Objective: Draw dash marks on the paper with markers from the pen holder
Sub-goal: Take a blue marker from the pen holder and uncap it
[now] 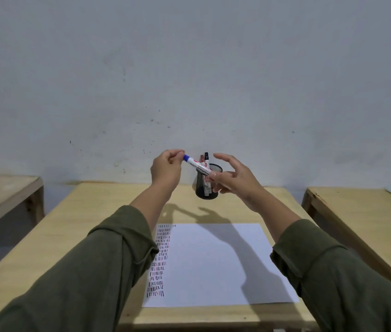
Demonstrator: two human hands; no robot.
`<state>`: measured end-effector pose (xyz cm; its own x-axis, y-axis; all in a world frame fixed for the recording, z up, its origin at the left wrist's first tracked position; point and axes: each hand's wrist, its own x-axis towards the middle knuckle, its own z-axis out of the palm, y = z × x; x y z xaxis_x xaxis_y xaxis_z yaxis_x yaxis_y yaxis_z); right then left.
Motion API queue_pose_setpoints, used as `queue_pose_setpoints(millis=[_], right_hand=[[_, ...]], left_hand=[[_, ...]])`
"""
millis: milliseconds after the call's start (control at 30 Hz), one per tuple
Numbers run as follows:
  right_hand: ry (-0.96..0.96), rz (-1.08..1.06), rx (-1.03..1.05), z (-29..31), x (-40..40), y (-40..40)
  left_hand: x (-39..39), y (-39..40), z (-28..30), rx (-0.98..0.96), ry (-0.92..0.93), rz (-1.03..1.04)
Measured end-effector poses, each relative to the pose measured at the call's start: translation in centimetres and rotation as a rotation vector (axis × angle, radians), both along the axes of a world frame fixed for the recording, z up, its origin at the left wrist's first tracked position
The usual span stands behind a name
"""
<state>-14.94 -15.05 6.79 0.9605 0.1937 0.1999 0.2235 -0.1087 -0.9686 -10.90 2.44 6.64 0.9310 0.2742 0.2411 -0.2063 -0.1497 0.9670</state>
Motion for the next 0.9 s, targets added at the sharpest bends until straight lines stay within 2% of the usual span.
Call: queue_pose_setpoints(millis=[100, 200, 467, 600, 767, 900], right_hand=[[0.016, 0.004, 0.184, -0.1, -0.2, 0.0], [0.04, 0.007, 0.309, -0.2, -0.1, 0.7], [0.138, 0.005, 0.581, -0.3, 0.5, 2.5], [0.178, -0.014, 0.642, -0.3, 1.0, 2.5], [0.201, -0.013, 0.71, -0.3, 1.2, 2.4], [0.22, 0.006, 0.743, -0.6, 1.5, 2.4]], left_hand=[[-0.4, 0.4, 0.3, -0.04, 0.071, 0.076], [-0.7, -0.2, 0.2, -0.065, 0.103, 0.056], [-1.0, -2.1, 0.5, -0.196, 0.08, -0.172], [-1.1, -2.1, 0.4, -0.293, 0.065, -0.186], [-1.6, -2.2, 0.4, -0.465, 0.074, -0.44], [-1.4, -2.2, 0.5, -0.58, 0.084, -0.473]])
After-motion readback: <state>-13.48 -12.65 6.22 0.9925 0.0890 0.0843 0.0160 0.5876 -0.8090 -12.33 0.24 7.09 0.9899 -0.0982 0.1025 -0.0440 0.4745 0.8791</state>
